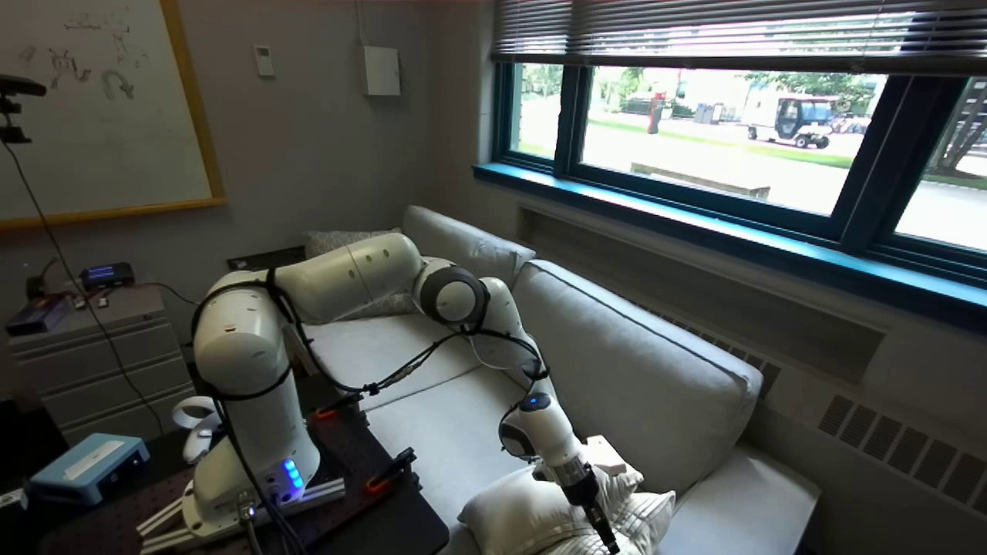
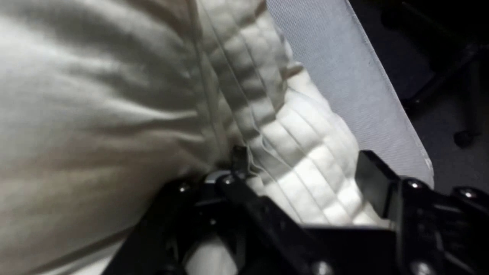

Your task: Arrange the cushions, one in front of the other, against the arm rest

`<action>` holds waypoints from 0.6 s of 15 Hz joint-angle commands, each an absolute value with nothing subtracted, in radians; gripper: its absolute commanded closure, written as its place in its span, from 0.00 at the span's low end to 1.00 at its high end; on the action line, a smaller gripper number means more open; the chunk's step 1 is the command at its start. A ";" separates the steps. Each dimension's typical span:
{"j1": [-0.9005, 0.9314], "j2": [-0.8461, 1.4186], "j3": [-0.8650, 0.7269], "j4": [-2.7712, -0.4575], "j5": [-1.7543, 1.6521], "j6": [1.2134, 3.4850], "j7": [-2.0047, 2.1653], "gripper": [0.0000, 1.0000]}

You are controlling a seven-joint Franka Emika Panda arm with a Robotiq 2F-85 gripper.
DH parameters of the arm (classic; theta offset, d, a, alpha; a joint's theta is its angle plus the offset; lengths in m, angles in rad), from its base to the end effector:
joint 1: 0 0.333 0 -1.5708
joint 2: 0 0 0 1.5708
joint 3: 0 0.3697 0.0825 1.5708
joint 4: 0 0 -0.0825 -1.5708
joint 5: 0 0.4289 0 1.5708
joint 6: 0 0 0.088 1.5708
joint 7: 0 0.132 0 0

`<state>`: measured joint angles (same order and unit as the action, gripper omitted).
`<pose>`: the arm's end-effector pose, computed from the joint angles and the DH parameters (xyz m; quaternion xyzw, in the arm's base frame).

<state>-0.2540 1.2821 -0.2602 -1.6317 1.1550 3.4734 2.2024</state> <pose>0.5247 -0.4149 -0.0739 0.2498 0.9117 -0.2796 0.1681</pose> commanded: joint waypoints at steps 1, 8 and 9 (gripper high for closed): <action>-0.258 1.309 -0.303 -1.599 1.100 3.464 2.297 0.00; -0.211 1.271 -0.394 -1.626 1.045 3.456 2.457 0.00; -0.206 1.261 -0.405 -1.631 1.034 3.456 2.485 0.00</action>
